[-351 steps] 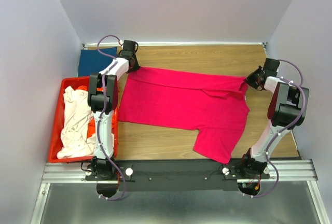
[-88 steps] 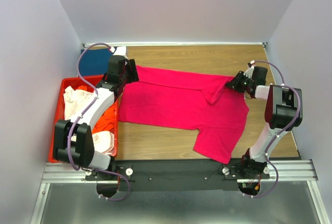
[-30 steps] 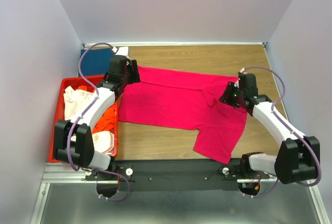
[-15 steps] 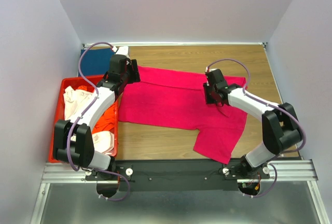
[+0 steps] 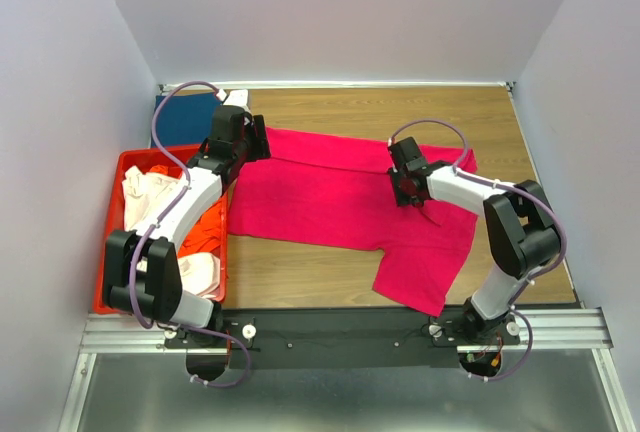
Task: Fold and stack the t-shirts
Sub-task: Fold the tshirt
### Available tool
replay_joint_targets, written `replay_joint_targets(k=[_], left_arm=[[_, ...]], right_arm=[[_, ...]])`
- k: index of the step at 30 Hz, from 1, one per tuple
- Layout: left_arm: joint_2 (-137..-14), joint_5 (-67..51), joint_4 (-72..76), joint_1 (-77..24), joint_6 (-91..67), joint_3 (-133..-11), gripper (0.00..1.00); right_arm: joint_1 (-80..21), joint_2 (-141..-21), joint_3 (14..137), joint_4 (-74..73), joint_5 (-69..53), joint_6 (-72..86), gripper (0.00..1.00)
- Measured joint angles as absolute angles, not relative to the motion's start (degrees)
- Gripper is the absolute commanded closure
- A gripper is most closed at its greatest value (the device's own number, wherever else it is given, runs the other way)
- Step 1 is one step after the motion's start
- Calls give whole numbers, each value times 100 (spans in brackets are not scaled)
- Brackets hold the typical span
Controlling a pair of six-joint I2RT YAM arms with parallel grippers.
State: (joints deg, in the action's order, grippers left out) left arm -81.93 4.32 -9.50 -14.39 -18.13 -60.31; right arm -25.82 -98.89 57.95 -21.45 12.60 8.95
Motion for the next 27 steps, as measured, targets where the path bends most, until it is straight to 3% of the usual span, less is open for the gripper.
replay_joint_targets(k=[2, 6, 7, 14, 18, 27], left_arm=[[-8213, 432, -952, -1439, -1813, -6034, 32], [-8241, 432, -952, -1439, -1811, -6034, 32], [-8243, 432, -954, -1439, -1811, -6034, 32], [-8252, 432, -954, -1439, -1802, -6034, 32], [-8254, 429, -954, -1439, -1800, -6034, 32], [-8254, 432, -954, -1439, -1800, -6034, 32]], right_arm=[[-2582, -9891, 5795, -2145, 1284, 891, 79], [-2582, -9891, 5795, -2147, 1306, 893, 80], [-2582, -9887, 5795, -2147, 1306, 893, 86], [-2582, -9690, 5795, -2189, 1297, 891, 89], [-2582, -9548, 5878, -2320, 1227, 897, 95], [-2582, -9574, 6187, -2528, 589, 1201, 94]])
